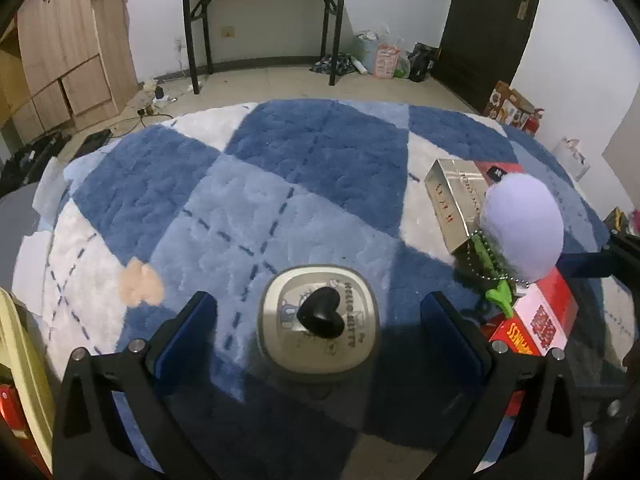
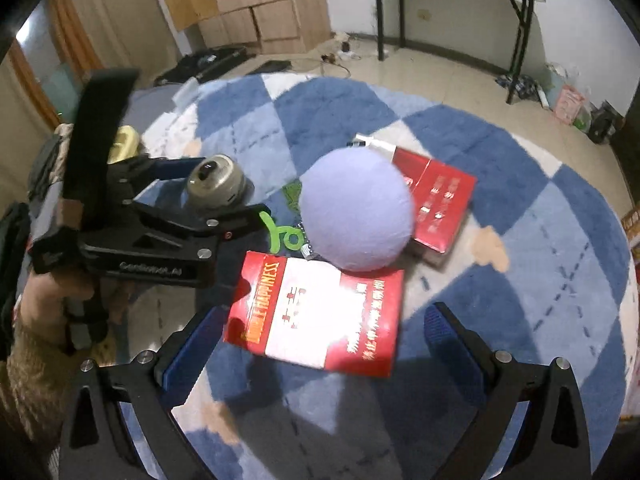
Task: Organize rigid objects
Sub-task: 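Grasp the silver heart gadget with the left gripper while the right grasps the red Double Happiness box, then carry the silver gadget and the Double Happiness box over the yellow tray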
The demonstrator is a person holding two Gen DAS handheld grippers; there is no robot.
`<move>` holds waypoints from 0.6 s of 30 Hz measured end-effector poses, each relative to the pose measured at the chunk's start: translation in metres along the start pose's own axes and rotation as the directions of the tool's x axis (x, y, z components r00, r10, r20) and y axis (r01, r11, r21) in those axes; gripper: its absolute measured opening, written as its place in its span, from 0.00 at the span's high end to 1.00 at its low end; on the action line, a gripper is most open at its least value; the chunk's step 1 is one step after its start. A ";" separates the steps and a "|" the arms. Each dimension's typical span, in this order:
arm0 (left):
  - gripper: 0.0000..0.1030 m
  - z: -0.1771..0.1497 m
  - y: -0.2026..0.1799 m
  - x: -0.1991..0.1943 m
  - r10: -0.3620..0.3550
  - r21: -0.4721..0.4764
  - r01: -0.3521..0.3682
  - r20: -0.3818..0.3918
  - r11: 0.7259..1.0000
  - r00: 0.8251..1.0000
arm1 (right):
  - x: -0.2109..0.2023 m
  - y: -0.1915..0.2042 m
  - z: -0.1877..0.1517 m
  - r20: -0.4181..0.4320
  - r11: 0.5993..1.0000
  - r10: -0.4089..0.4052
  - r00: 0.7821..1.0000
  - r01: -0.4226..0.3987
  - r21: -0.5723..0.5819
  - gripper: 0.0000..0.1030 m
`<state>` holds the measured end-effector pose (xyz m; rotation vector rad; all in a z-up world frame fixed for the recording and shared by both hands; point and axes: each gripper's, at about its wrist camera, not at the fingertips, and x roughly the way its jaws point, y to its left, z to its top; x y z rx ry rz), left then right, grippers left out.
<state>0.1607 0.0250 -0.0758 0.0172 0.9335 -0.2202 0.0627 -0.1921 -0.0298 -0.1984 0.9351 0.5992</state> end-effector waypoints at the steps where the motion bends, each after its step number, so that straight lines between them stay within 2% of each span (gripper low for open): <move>1: 0.00 0.000 -0.002 0.000 0.010 0.009 -0.010 0.002 1.000 1.000 | 0.004 0.002 0.001 -0.014 1.000 -0.007 1.000 0.007 0.011 0.00; 3: 0.00 0.000 -0.004 0.001 0.015 0.004 -0.015 0.010 1.000 1.000 | 0.014 0.006 0.005 -0.036 1.000 -0.018 0.999 0.018 0.020 0.00; 6: 0.03 -0.004 -0.006 0.000 0.014 0.006 -0.014 0.041 1.000 0.999 | 0.027 0.013 0.008 -0.050 0.996 -0.083 0.995 0.084 0.014 0.00; 10: 0.52 -0.003 -0.009 -0.006 0.057 0.018 -0.058 0.078 0.998 0.995 | 0.040 0.027 0.009 -0.053 0.987 -0.158 0.986 0.156 -0.037 0.01; 12: 0.52 -0.002 -0.007 -0.006 0.048 0.010 -0.049 0.076 0.999 0.996 | 0.040 0.033 0.008 -0.035 0.984 -0.171 0.985 0.168 -0.062 0.07; 15: 0.52 -0.002 -0.008 -0.010 0.050 0.019 -0.052 0.083 0.998 0.995 | 0.041 0.041 0.008 -0.018 0.978 -0.187 0.982 0.184 -0.096 0.09; 18: 0.52 0.002 -0.007 -0.030 0.011 0.016 -0.013 0.114 1.000 0.993 | 0.032 0.042 0.006 -0.005 0.976 -0.190 0.982 0.188 -0.107 0.09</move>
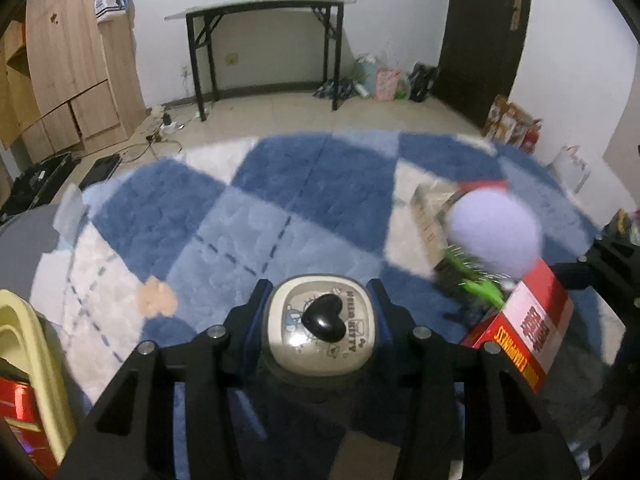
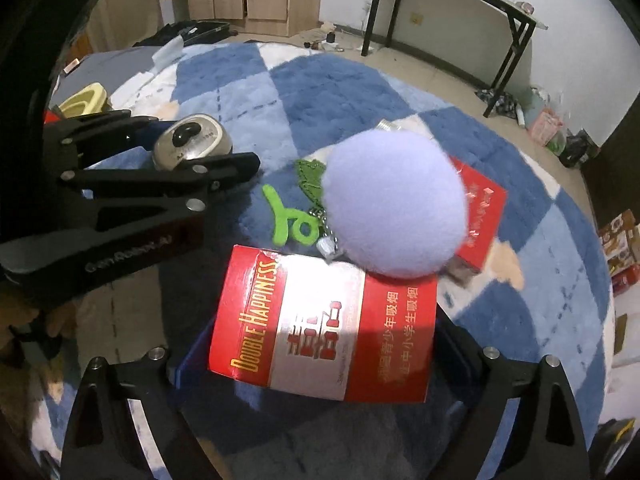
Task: Organize rigid objects
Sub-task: 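Carry the silver gadget and the Double Happiness box over the yellow tray, then lower both held objects into the yellow tray and open both grippers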
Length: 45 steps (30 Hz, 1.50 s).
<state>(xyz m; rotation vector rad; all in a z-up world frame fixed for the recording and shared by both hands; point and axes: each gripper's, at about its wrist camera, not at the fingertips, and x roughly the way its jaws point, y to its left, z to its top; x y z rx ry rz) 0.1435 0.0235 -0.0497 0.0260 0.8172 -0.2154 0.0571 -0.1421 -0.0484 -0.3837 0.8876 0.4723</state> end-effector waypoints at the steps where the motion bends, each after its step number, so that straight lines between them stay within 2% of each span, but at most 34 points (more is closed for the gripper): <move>1: 0.52 0.004 0.001 -0.014 -0.008 0.003 0.008 0.026 1.000 1.000 | -0.011 -0.001 0.000 0.021 1.000 -0.005 1.000 0.006 -0.009 0.09; 5: 0.52 0.018 0.018 -0.081 -0.041 -0.007 0.043 0.152 0.999 0.987 | -0.065 -0.012 -0.003 0.161 1.000 0.013 0.987 -0.017 0.021 0.09; 8: 0.52 0.019 0.041 -0.132 -0.039 0.009 0.038 0.221 0.999 0.974 | -0.104 -0.008 -0.006 0.280 0.997 0.065 0.958 -0.071 0.009 0.09; 10: 0.52 0.011 0.060 -0.162 0.005 0.018 -0.009 0.243 1.000 0.970 | -0.119 0.000 -0.006 0.332 0.995 0.097 0.938 -0.098 -0.014 0.09; 12: 0.52 -0.002 0.083 -0.188 0.079 0.018 -0.086 0.239 0.996 0.968 | -0.131 0.018 -0.002 0.382 0.988 0.151 0.912 -0.136 -0.066 0.09; 13: 0.52 -0.014 0.099 -0.203 0.136 0.001 -0.140 0.235 0.990 0.962 | -0.135 0.024 -0.004 0.394 0.986 0.165 0.904 -0.143 -0.084 0.09; 16: 0.52 -0.040 0.130 -0.232 0.224 -0.049 -0.219 0.228 0.975 0.948 | -0.143 0.060 0.004 0.429 0.966 0.240 0.871 -0.172 -0.190 0.09; 18: 0.52 -0.057 0.152 -0.244 0.269 -0.098 -0.254 0.208 0.962 0.941 | -0.146 0.092 0.010 0.425 0.940 0.306 0.852 -0.199 -0.278 0.09; 20: 0.52 -0.074 0.171 -0.249 0.320 -0.138 -0.298 0.190 0.945 0.928 | -0.141 0.124 0.016 0.382 0.908 0.353 0.854 -0.215 -0.359 0.09; 22: 0.52 -0.088 0.187 -0.247 0.351 -0.180 -0.321 0.165 0.930 0.922 | -0.129 0.159 0.019 0.313 0.859 0.407 0.858 -0.243 -0.451 0.10; 23: 0.52 -0.093 0.197 -0.243 0.351 -0.201 -0.318 0.155 0.926 0.924 | -0.120 0.182 0.022 0.266 0.827 0.431 0.862 -0.260 -0.498 0.10; 25: 0.52 -0.100 0.214 -0.230 0.335 -0.242 -0.297 0.136 0.924 0.932 | -0.102 0.216 0.028 0.203 0.789 0.445 0.872 -0.275 -0.550 0.10; 27: 0.52 -0.106 0.222 -0.220 0.322 -0.264 -0.281 0.125 0.923 0.938 | -0.080 0.247 0.032 0.173 0.767 0.421 0.890 -0.248 -0.592 0.10; 29: 0.52 -0.115 0.239 -0.210 0.305 -0.299 -0.260 0.115 0.918 0.945 | -0.062 0.270 0.036 0.141 0.743 0.424 0.895 -0.255 -0.619 0.10; 31: 0.52 -0.119 0.252 -0.192 0.301 -0.321 -0.271 0.044 0.907 0.953 | -0.043 0.295 0.051 0.109 0.719 0.442 0.890 -0.279 -0.636 0.10; 33: 0.52 -0.127 0.266 -0.175 0.260 -0.350 -0.251 -0.021 0.903 0.965 | -0.032 0.312 0.052 0.087 0.694 0.450 0.889 -0.287 -0.660 0.10; 36: 0.52 -0.133 0.272 -0.161 0.221 -0.350 -0.232 -0.071 0.908 0.973 | -0.017 0.327 0.053 0.052 0.674 0.451 0.891 -0.302 -0.674 0.10; 38: 0.52 -0.136 0.279 -0.149 0.219 -0.359 -0.241 -0.100 0.902 0.971 | -0.003 0.335 0.056 0.014 0.663 0.454 0.891 -0.327 -0.673 0.10; 40: 0.52 -0.139 0.284 -0.138 0.206 -0.373 -0.238 -0.126 0.897 0.970 | 0.006 0.338 0.059 0.032 0.672 0.416 0.909 -0.283 -0.684 0.10; 42: 0.52 -0.141 0.286 -0.132 0.201 -0.367 -0.242 -0.147 0.898 0.968 | 0.012 0.338 0.064 0.030 0.676 0.430 0.902 -0.300 -0.673 0.10; 45: 0.52 -0.143 0.289 -0.130 0.191 -0.371 -0.235 -0.153 0.898 0.970 | 0.020 0.336 0.071 0.041 0.698 0.412 0.910 -0.286 -0.657 0.10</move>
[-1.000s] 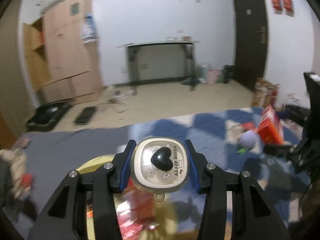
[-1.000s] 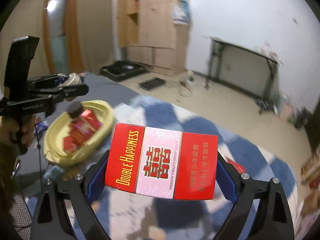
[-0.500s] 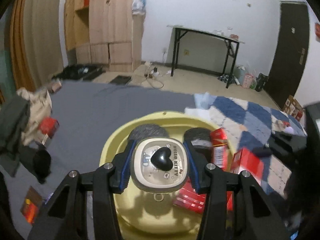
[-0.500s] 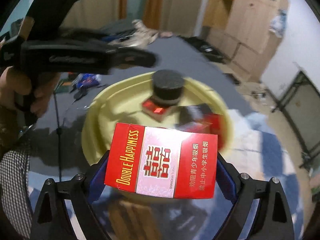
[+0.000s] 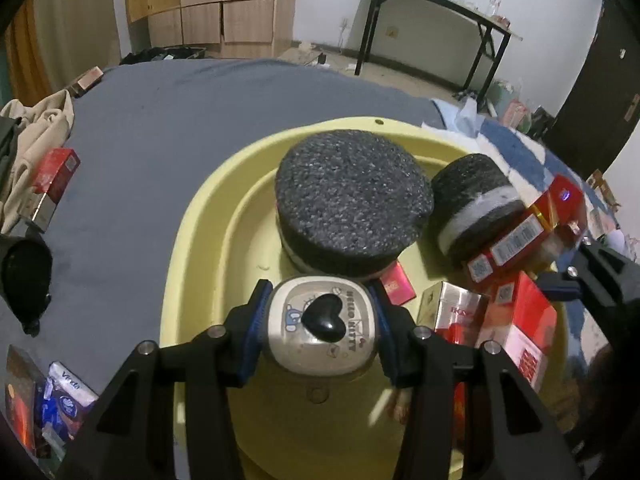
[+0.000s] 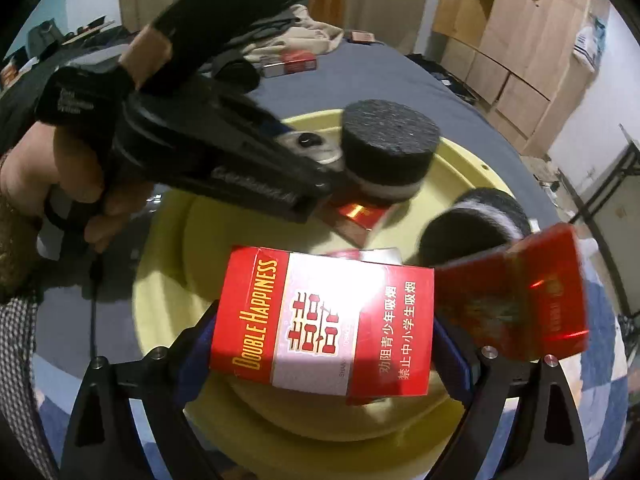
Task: Organize rigid objects
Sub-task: 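Lower both held objects into the yellow tray and open both grippers, then move the left gripper toward the lavender foam ball while the right approaches the Hongqiqu box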
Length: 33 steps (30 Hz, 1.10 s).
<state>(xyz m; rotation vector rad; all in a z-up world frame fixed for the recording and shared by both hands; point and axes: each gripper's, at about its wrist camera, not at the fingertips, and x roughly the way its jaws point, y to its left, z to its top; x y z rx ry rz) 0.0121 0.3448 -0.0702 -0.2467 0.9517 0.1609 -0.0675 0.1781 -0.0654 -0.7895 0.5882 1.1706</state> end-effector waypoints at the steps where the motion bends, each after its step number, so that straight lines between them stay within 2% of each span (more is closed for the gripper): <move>1: 0.52 0.000 0.000 0.001 -0.003 0.001 0.003 -0.005 1.000 1.000 | -0.001 -0.001 -0.003 0.004 1.000 -0.009 1.000 0.009 0.002 0.10; 9: 0.51 0.000 0.006 -0.001 0.009 -0.018 -0.009 0.001 1.000 1.000 | -0.011 0.003 -0.008 0.037 1.000 -0.021 0.999 0.021 0.002 0.09; 13: 0.32 -0.001 0.006 -0.010 0.020 -0.024 -0.019 0.015 1.000 1.000 | -0.023 0.007 -0.015 0.052 1.000 -0.023 0.998 0.023 0.000 0.09; 15: 0.22 0.000 0.003 -0.026 0.002 -0.016 -0.001 0.042 1.000 0.999 | -0.025 0.009 -0.016 0.067 1.000 -0.027 0.997 0.027 -0.004 0.08; 17: 0.03 0.003 -0.004 -0.048 0.011 -0.010 -0.010 0.103 1.000 0.995 | -0.032 0.011 -0.017 0.096 1.000 -0.009 0.995 0.009 0.002 0.06; 19: 0.00 0.005 -0.013 -0.072 0.015 0.005 -0.016 0.176 1.000 0.984 | -0.047 0.010 -0.018 0.135 1.000 -0.002 0.991 -0.002 0.029 0.00; 23: 0.00 0.012 -0.047 -0.112 -0.009 0.076 -0.012 0.262 0.997 0.965 | -0.093 -0.001 -0.027 0.212 0.996 -0.033 0.977 0.014 0.088 0.00; 26: 0.00 0.022 -0.084 -0.134 -0.104 0.150 0.059 0.313 0.987 0.944 | -0.134 -0.027 -0.046 0.216 0.978 -0.085 0.973 0.040 0.203 0.00; 28: 0.00 0.034 -0.119 -0.148 -0.195 0.213 0.127 0.340 0.969 0.920 | -0.170 -0.048 -0.067 0.209 0.950 -0.162 0.964 0.095 0.296 0.00; 29: 0.00 0.039 -0.131 -0.151 -0.228 0.235 0.151 0.344 0.960 0.911 | -0.198 -0.062 -0.085 0.210 0.924 -0.236 0.949 0.152 0.352 0.00; 31: 0.00 0.052 -0.175 -0.160 -0.328 0.292 0.233 0.339 0.928 0.881 | -0.238 -0.077 -0.114 0.211 0.878 -0.336 0.918 0.224 0.424 0.00; 33: 0.00 0.058 -0.215 -0.167 -0.412 0.353 0.299 0.308 0.886 0.857 | -0.290 -0.099 -0.160 0.188 0.782 -0.472 0.861 0.311 0.540 0.00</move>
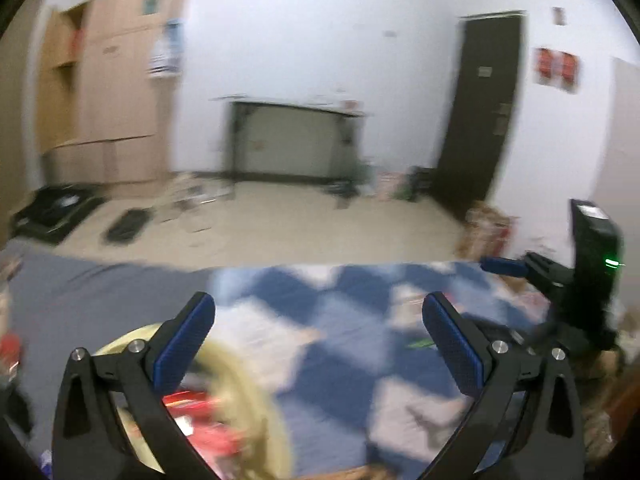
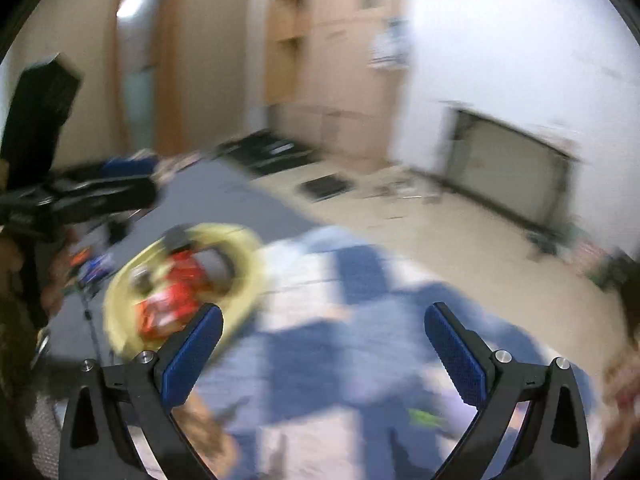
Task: Organize rigid objects
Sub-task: 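Move the left gripper toward the lavender foam ball while the right approaches the Hongqiqu box, then grasp the lavender foam ball with the left gripper while the right grasps the red-and-silver Hongqiqu box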
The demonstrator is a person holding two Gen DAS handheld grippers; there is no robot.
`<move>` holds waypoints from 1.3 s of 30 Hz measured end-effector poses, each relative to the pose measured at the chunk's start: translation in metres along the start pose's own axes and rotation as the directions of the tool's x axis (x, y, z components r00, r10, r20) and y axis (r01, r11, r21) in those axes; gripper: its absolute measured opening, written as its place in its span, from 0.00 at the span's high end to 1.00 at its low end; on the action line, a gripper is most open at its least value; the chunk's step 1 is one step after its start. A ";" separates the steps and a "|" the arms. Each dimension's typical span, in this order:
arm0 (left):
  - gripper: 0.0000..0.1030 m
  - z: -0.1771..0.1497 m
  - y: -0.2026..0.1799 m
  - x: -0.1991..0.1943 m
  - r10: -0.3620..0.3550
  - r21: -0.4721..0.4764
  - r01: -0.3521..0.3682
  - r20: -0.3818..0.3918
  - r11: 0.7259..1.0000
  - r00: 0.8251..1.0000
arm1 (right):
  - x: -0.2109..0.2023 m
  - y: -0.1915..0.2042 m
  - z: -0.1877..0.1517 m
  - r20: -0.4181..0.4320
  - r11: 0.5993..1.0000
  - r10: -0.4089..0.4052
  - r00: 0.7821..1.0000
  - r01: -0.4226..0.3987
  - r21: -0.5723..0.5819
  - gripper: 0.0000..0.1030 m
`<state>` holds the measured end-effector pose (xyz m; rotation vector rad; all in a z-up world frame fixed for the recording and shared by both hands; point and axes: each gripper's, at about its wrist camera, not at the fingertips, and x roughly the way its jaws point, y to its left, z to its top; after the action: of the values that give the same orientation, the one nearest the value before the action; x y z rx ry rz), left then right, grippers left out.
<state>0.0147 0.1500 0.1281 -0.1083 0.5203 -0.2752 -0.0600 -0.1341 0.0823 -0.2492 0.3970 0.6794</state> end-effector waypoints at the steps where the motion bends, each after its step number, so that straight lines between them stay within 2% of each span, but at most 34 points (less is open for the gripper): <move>1: 0.00 0.010 -0.027 0.008 -0.075 0.042 0.075 0.000 0.996 0.997 | -0.013 -0.020 -0.005 0.018 0.997 -0.060 0.998 0.059 0.044 0.00; 2: 0.00 0.015 -0.044 0.009 -0.118 0.070 0.117 0.011 0.991 0.993 | -0.026 -0.045 -0.008 0.014 0.987 -0.133 0.991 0.131 0.096 0.00; 3: 0.00 0.018 -0.062 0.013 -0.149 0.099 0.146 0.020 0.984 0.989 | -0.033 -0.061 -0.010 0.008 0.979 -0.158 0.987 0.156 0.131 0.00; 6: 0.00 0.027 -0.101 0.038 -0.227 0.157 0.225 -0.006 0.962 0.974 | -0.055 -0.102 -0.026 0.051 0.968 -0.114 0.992 0.100 0.228 0.00; 8: 0.00 0.026 -0.107 0.061 -0.262 0.115 0.266 -0.044 0.957 0.964 | -0.057 -0.118 -0.035 0.019 0.965 -0.126 0.992 0.118 0.236 0.00; 9: 0.00 0.021 -0.105 0.072 -0.247 0.079 0.251 -0.053 0.965 0.967 | -0.053 -0.129 -0.040 -0.016 0.954 -0.168 0.986 0.167 0.249 0.00; 11: 0.00 0.001 -0.092 0.094 -0.176 0.000 0.176 -0.055 0.984 0.983 | -0.045 -0.150 -0.043 -0.054 0.935 -0.187 0.981 0.195 0.295 0.00; 12: 0.00 -0.007 -0.091 0.106 -0.141 -0.004 0.141 -0.083 0.990 0.987 | -0.037 -0.158 -0.045 -0.069 0.927 -0.169 0.983 0.182 0.327 0.00; 13: 0.00 -0.014 -0.094 0.124 -0.112 0.044 0.120 -0.159 0.992 0.981 | -0.029 -0.163 -0.047 -0.076 0.924 -0.150 0.986 0.167 0.345 0.00; 14: 0.00 -0.021 -0.098 0.129 -0.117 0.068 0.132 -0.189 0.989 0.975 | -0.021 -0.170 -0.049 -0.089 0.918 -0.132 0.987 0.156 0.366 0.00; 16: 0.00 -0.032 -0.100 0.139 -0.151 0.071 0.166 -0.185 0.984 0.971 | 0.001 -0.185 -0.056 -0.123 0.895 -0.096 0.988 0.140 0.424 0.00; 19: 0.00 -0.050 -0.120 0.160 -0.153 0.170 0.192 -0.219 0.966 0.964 | 0.037 -0.204 -0.056 -0.180 0.872 -0.037 0.983 0.120 0.475 0.00; 21: 0.00 -0.063 -0.130 0.172 -0.168 0.219 0.216 -0.220 0.952 0.961 | 0.057 -0.210 -0.058 -0.207 0.872 -0.022 0.978 0.120 0.474 0.00; 23: 0.00 -0.076 -0.139 0.184 -0.143 0.242 0.190 -0.200 0.951 0.969 | 0.070 -0.219 -0.057 -0.227 0.866 -0.011 0.974 0.122 0.485 0.00; 25: 0.00 -0.084 -0.141 0.199 -0.130 0.224 0.175 -0.203 0.959 0.971 | 0.070 -0.228 -0.058 -0.230 0.854 -0.007 0.973 0.125 0.504 0.00; 29: 0.00 -0.091 -0.148 0.229 -0.091 0.189 0.137 -0.234 0.972 0.968 | 0.055 -0.246 -0.057 -0.215 0.826 -0.066 0.974 0.175 0.537 0.00; 32: 0.01 -0.094 -0.148 0.243 -0.124 0.128 0.166 -0.283 0.978 0.951 | 0.055 -0.248 -0.055 -0.213 0.826 -0.086 0.973 0.190 0.531 0.00; 34: 0.01 -0.098 -0.147 0.250 -0.122 0.115 0.162 -0.293 0.980 0.948 | 0.060 -0.246 -0.052 -0.221 0.836 -0.074 0.972 0.181 0.518 0.00; 37: 0.02 -0.102 -0.135 0.266 -0.028 0.133 0.072 -0.308 0.989 0.951 | 0.070 -0.235 -0.053 -0.237 0.848 -0.061 0.969 0.176 0.500 0.00; 39: 0.02 -0.100 -0.120 0.269 -0.031 0.082 0.060 -0.322 0.995 0.946 | 0.079 -0.231 -0.054 -0.264 0.855 -0.071 0.962 0.195 0.481 0.00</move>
<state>0.1597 -0.0450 -0.0656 0.0142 0.8283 -0.3642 0.1311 -0.2825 0.0215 0.1446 0.7657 0.3861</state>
